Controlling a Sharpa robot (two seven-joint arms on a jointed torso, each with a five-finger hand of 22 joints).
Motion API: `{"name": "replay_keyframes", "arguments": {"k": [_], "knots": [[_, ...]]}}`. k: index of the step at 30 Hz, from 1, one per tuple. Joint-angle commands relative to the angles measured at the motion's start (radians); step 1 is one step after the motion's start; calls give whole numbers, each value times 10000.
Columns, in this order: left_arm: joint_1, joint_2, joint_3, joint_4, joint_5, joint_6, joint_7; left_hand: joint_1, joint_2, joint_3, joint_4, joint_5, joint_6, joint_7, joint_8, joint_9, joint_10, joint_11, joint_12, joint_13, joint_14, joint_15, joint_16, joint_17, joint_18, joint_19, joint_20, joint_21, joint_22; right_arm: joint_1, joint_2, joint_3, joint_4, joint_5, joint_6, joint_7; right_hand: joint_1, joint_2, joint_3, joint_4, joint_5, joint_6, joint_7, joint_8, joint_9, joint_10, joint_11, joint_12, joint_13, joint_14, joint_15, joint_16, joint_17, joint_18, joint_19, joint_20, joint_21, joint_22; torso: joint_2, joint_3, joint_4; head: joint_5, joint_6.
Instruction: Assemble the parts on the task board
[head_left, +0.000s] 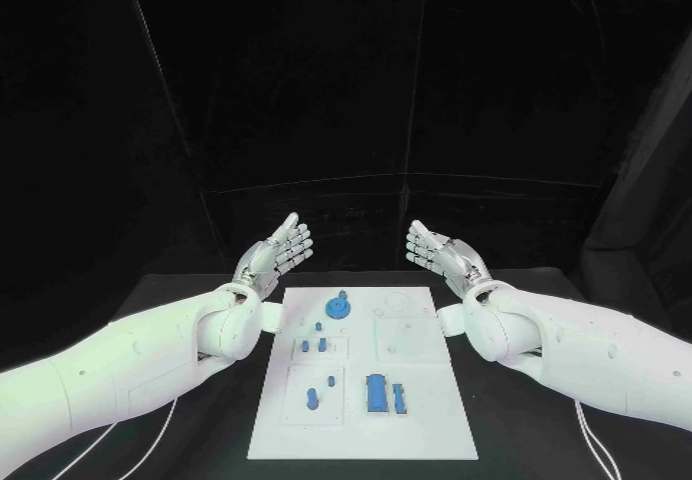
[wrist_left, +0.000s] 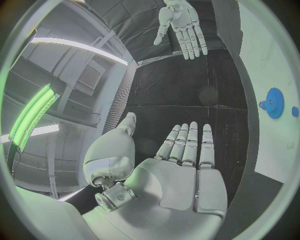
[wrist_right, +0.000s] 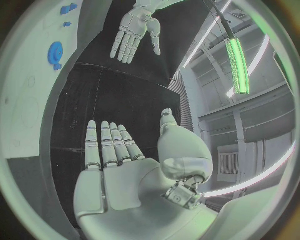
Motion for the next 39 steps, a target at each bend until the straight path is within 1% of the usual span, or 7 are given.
{"name": "replay_keyframes", "arguments": {"k": [1, 3, 4, 5, 15, 36, 39], "knots": [[-70, -292, 47, 916, -102, -2272, 154, -1833, -17, -343, 129, -76, -1454, -719, -73, -34, -1520, -394, -123, -35, -1479, -239, -883, -36, -323, -1262, -389, -384, -718, -82, -284, 35, 903, 1047, -1884, 643, -2154, -624, 388, 10, -100, -1377, -776, -76, -81, -1569, -279, -73, -38, -1631, -91, -84, -225, -362, -1537, -1013, -286, -41, 14, 9, 12, 0, 0], [-129, -499, 75, 1514, -117, -2895, 169, -2079, -17, -1076, 129, -76, -1650, -719, -73, -34, -1723, -394, -123, -35, -1676, -239, -883, -36, -337, -1429, -441, -384, -718, -145, -463, 51, 1400, 1258, -2289, 746, -2510, -624, 438, 10, -100, -1605, -776, -76, -81, -1826, -279, -73, -38, -1902, -91, -84, -225, -366, -1789, -1013, -286, -41, 14, 9, 12, 0, 0], [-156, -597, 88, 1796, -124, -3188, 177, -2225, -17, -1076, 129, -76, -1764, -719, -73, -34, -1846, -394, -123, -35, -1794, -239, -883, -36, -1077, -1528, -474, -384, -718, -173, -543, 59, 1622, 1352, -2471, 792, -2697, -624, 466, 10, -100, -1726, -776, -76, -81, -1964, -279, -73, -38, -2045, -91, -84, -225, -1066, -1922, -1013, -286, -41, 14, 9, 12, 0, 0], [-192, -726, 106, 2168, -133, -3575, 187, -2445, -17, -1076, 129, -76, -1939, -719, -73, -34, -2030, -394, -123, -35, -1971, -239, -883, -36, -1077, -1679, -1188, -384, -718, -209, -645, 68, 1907, 1473, -2703, 852, -2912, -624, 517, 10, -100, -1867, -776, -76, -81, -2120, -279, -73, -38, -2208, -91, -84, -225, -1066, -2075, -1013, -286, -41, 14, 9, 12, 0, 0], [-330, -1218, 172, 3587, -167, -5050, 224, -3518, -17, -1076, 129, -76, -2795, -719, -73, -34, -2921, -394, -123, -35, -2838, -239, -883, -36, -1077, -2407, -1188, -384, -718, -309, -927, 94, 2690, 1805, -3342, 1014, -4273, -624, 1230, 10, -100, -2734, -776, -76, -81, -3096, -279, -73, -38, -3236, -91, -84, -225, -1066, -3044, -1013, -286, -41, 14, 9, 12, 0, 0], [-333, -1227, 173, 3612, -168, -5076, 225, -5607, -17, -1076, 129, -76, -4444, -719, -73, -34, -4651, -394, -123, -35, -4522, -239, -883, -36, -1077, -3853, -1188, -384, -718, -309, -927, 94, 2690, 1805, -3342, 1014, -5708, -624, 1230, 10, -100, -3635, -776, -76, -81, -4130, -279, -73, -38, -4331, -91, -84, -225, -1066, -4071, -1013, -286, -41, 14, 9, 12, 0, 0], [-333, -1227, 173, 3612, -168, -5076, 225, -5607, -17, -1076, 129, -76, -4444, -719, -73, -34, -4651, -394, -123, -35, -4522, -239, -883, -36, -1077, -3853, -1188, -384, -718, -309, -927, 94, 2690, 1805, -3342, 1014, -6832, -624, 1230, 10, -100, -4365, -776, -76, -81, -4962, -279, -73, -38, -5174, -91, -84, -225, -1066, -4875, -1013, -286, -41, 14, 9, 12, 0, 0]]}}
